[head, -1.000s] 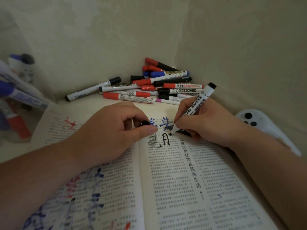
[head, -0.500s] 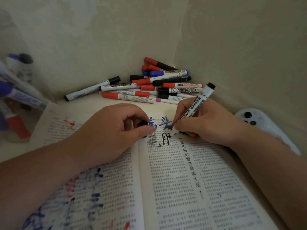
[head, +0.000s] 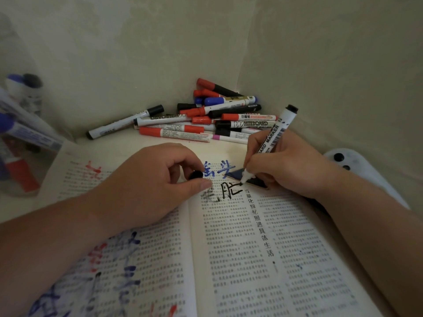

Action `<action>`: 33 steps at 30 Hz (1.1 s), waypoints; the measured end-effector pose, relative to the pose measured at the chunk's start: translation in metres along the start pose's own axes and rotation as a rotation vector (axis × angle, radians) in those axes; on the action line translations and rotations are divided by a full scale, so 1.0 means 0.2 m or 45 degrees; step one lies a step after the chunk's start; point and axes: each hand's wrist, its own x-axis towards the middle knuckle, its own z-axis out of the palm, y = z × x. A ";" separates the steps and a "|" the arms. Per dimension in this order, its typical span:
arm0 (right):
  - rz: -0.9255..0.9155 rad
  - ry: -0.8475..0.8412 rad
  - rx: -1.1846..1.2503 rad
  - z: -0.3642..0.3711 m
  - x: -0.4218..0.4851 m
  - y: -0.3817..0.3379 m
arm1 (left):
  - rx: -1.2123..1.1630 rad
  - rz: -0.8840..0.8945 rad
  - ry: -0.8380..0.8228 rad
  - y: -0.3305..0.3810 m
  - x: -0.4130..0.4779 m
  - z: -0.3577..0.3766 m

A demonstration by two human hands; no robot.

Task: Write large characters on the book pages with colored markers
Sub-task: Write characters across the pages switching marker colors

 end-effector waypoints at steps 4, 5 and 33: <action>-0.004 0.022 -0.069 0.00 0.01 0.01 | 0.001 0.038 -0.008 0.00 0.00 0.00; 0.007 0.001 -0.080 0.00 0.01 0.01 | -0.001 0.044 -0.010 0.00 0.00 -0.01; -0.200 -0.183 0.335 0.05 -0.03 -0.03 | -0.123 -0.049 -0.142 0.02 -0.01 -0.01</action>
